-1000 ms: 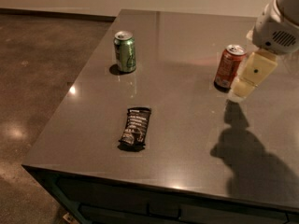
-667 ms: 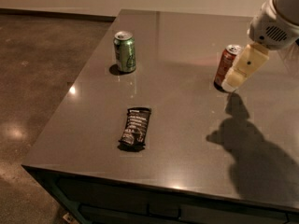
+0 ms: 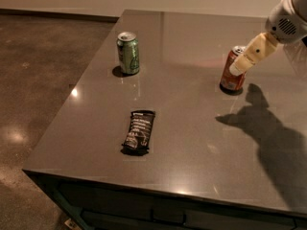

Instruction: Move coke can near rxbar chocolate

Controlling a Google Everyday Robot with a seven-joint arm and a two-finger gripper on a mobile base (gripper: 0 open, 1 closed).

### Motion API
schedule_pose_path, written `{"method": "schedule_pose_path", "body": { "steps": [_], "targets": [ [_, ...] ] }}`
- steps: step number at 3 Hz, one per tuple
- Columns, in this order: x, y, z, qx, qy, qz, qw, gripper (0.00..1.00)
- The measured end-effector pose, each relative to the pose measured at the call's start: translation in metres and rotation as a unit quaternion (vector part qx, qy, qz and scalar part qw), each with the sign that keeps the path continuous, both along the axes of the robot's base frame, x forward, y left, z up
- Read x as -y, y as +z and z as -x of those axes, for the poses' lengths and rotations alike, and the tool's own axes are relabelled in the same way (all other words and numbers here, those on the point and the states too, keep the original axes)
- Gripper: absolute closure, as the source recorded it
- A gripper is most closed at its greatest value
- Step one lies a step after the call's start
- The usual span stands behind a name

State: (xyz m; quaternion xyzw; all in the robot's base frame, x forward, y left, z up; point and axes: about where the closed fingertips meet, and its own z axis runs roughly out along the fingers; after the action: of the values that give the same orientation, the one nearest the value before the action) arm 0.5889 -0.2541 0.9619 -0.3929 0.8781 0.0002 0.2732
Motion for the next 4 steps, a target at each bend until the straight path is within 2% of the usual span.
{"method": "schedule_pose_path", "body": {
  "steps": [2,4],
  "targets": [
    [0.028,-0.024,-0.036,-0.003,-0.047,-0.051,0.9976,0.0],
    [0.014,-0.044,-0.051,-0.021,-0.038,-0.092,0.9948,0.0]
  ]
}}
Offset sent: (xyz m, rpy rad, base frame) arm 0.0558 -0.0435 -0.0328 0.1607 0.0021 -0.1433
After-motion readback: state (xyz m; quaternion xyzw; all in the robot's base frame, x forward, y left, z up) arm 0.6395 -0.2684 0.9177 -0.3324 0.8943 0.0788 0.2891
